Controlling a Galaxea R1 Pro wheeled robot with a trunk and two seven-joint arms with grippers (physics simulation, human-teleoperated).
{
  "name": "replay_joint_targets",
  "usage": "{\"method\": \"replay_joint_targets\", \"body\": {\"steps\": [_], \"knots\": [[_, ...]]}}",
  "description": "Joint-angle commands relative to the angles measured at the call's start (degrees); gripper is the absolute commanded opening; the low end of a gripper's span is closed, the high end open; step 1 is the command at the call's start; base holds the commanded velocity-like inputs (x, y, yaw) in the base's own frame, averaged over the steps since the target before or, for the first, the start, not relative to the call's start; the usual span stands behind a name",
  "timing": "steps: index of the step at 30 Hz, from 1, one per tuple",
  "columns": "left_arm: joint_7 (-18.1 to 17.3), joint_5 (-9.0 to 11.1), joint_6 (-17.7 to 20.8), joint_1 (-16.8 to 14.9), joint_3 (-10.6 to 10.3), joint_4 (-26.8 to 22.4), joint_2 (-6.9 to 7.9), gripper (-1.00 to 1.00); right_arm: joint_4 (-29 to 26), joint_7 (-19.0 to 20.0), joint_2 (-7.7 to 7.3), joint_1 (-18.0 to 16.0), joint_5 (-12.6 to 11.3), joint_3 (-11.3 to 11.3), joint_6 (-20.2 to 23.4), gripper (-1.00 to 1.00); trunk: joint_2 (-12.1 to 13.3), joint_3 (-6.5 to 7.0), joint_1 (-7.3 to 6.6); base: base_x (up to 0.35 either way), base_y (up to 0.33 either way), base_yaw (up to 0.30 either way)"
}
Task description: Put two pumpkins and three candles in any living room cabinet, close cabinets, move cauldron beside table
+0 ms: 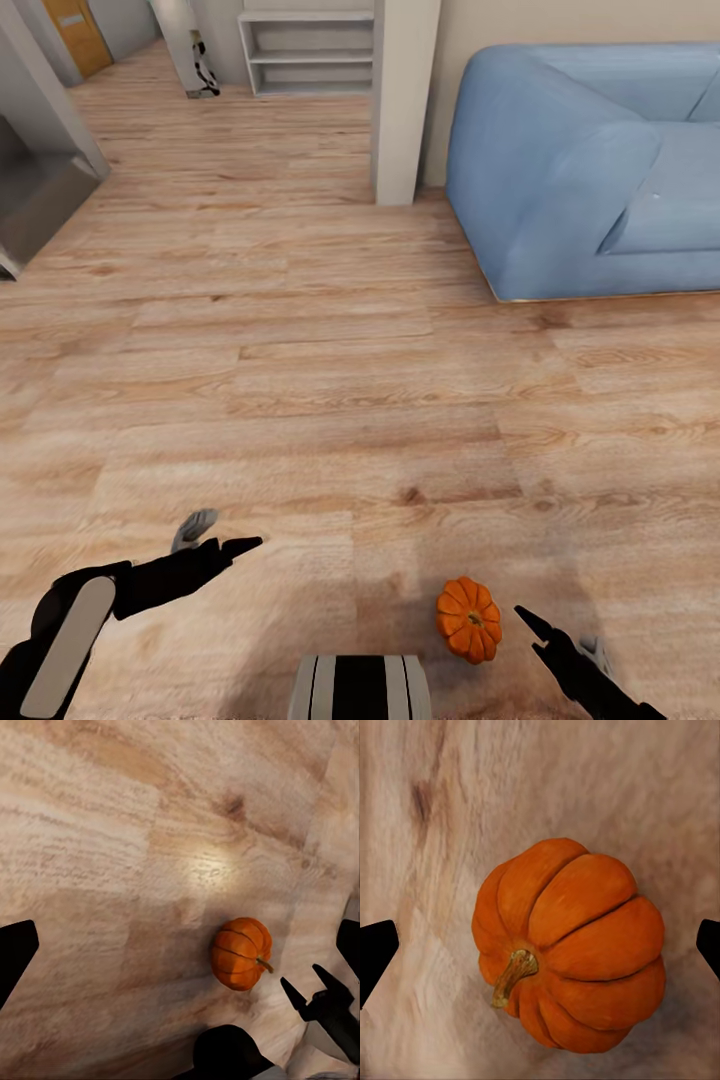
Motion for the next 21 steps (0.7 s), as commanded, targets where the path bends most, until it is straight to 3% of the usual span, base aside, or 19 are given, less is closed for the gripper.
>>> {"method": "replay_joint_targets", "body": {"steps": [1, 3, 7, 11, 19, 21], "knots": [[-0.62, 0.46, 0.24, -0.02, 0.03, -0.02, 0.73, 1.00, 0.02, 0.29, 0.00, 0.01, -0.44, -0.12, 0.49, 1.00, -0.03, -0.26, 0.01, 0.000, 0.000, 0.000], [-0.65, 4.34, 0.24, -0.02, 0.00, -0.04, 1.79, 1.00, 0.02, 0.49, -0.01, 0.05, -0.44, -0.14, 0.38, 1.00, -0.05, -0.70, 0.07, 0.000, 0.000, 0.000], [-0.66, 8.36, 0.24, -0.01, -0.05, -0.05, 3.40, 1.00, 0.02, 0.60, -0.01, 0.08, -0.44, -0.14, 0.28, 1.00, -0.11, -1.59, 0.17, 0.000, 0.000, 0.000], [-0.85, 9.40, 0.24, 0.05, -0.12, -0.05, 4.17, 1.00, 0.02, 0.66, -0.01, 0.14, -0.44, -0.14, 0.19, 1.00, -0.16, -2.48, 0.27, 0.000, 0.000, 0.000], [-2.24, 9.59, 0.24, 0.06, -1.51, -0.05, 4.32, 1.00, 0.02, 0.80, -0.04, 0.16, -0.44, -0.14, 0.17, 1.00, -0.27, -4.25, 0.48, 0.000, 0.000, 0.000], [-2.31, 9.59, 0.24, 0.06, -1.62, -0.05, 4.33, 1.00, 0.02, 3.09, -0.08, 0.20, -0.38, -0.13, 0.01, 1.00, -0.29, -4.69, 0.53, 0.000, 0.000, 0.000]]}}
